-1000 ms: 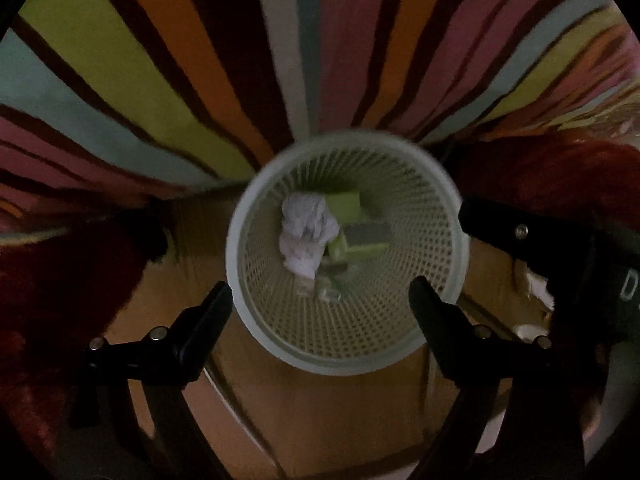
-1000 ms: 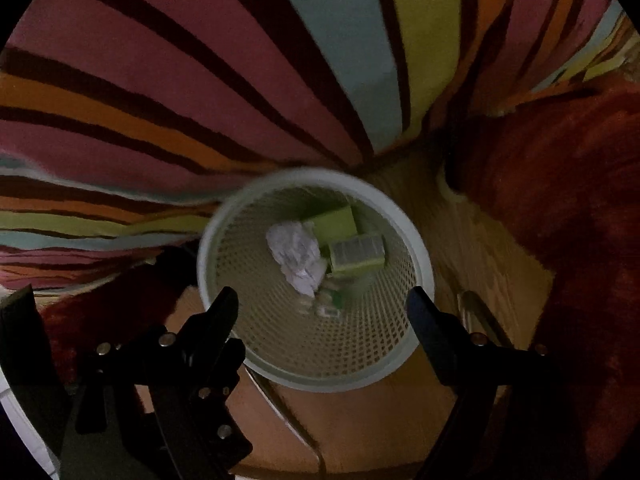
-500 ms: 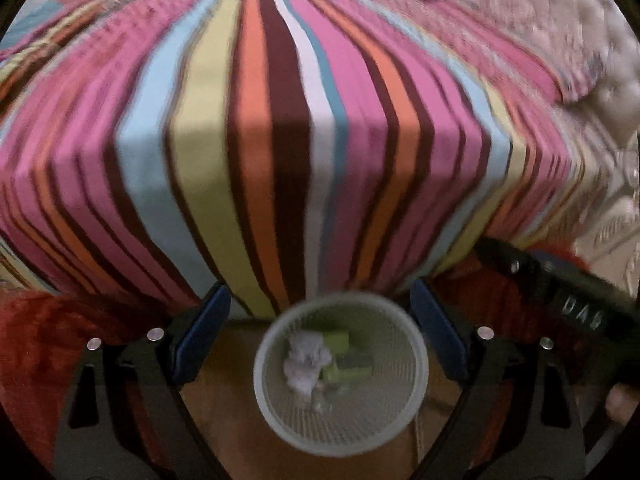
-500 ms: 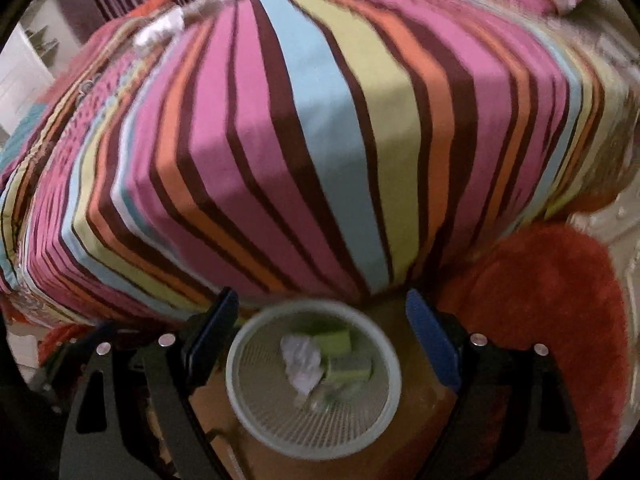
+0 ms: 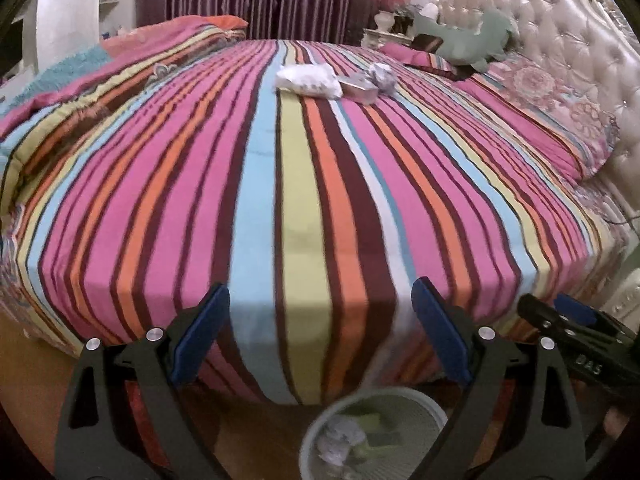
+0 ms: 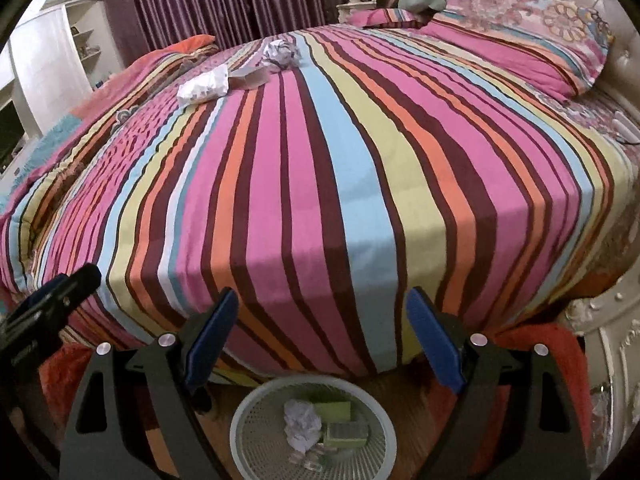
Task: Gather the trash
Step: 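Move both open tools from the wastebasket back toward the bed, then grasp the white plastic packet with left tool while right tool grasps another crumpled paper ball, then carry the packet and paper ball with both tools over the wastebasket, then open left tool to drop the packet while right tool holds the paper ball above the wastebasket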
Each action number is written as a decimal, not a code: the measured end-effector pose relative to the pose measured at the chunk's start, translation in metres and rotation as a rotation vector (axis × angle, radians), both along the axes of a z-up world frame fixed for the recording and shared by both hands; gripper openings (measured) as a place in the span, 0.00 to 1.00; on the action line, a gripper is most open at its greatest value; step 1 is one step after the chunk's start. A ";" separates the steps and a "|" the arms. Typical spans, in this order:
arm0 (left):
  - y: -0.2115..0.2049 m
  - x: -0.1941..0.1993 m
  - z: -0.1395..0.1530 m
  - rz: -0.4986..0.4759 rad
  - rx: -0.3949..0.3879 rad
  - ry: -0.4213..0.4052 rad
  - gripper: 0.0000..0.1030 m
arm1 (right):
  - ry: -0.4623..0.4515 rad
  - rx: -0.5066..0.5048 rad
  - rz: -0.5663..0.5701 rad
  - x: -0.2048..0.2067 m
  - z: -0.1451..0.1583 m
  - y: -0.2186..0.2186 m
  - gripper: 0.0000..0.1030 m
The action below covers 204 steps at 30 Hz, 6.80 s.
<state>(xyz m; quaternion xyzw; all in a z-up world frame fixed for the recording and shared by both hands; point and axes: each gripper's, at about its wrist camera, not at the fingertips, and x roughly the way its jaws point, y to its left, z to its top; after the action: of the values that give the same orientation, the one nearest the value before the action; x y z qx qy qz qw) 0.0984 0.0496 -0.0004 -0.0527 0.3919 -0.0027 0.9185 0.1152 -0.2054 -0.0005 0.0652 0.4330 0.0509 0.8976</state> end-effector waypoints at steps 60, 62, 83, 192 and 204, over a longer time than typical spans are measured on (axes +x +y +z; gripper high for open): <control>0.042 0.413 0.007 0.152 -0.062 0.158 0.87 | -0.074 0.032 0.130 0.382 0.050 0.059 0.79; 0.043 0.417 0.007 0.154 -0.066 0.152 0.87 | -0.064 0.029 0.132 0.389 0.047 0.062 0.79; 0.039 0.434 -0.027 0.073 0.019 0.210 0.90 | 0.074 0.000 0.192 0.440 0.005 0.091 0.78; -0.052 -0.042 -0.081 -0.248 0.015 0.413 0.49 | 0.475 0.154 0.099 -0.035 -0.068 0.006 0.48; -0.076 -0.034 -0.135 -0.308 0.126 0.628 0.49 | 0.702 0.092 0.060 -0.024 -0.115 0.011 0.48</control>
<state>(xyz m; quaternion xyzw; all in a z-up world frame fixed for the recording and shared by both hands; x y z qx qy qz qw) 0.0640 -0.0266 -0.1358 0.0654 0.6581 -0.1007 0.7433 0.0911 -0.1948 -0.1155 0.1064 0.7141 0.0713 0.6882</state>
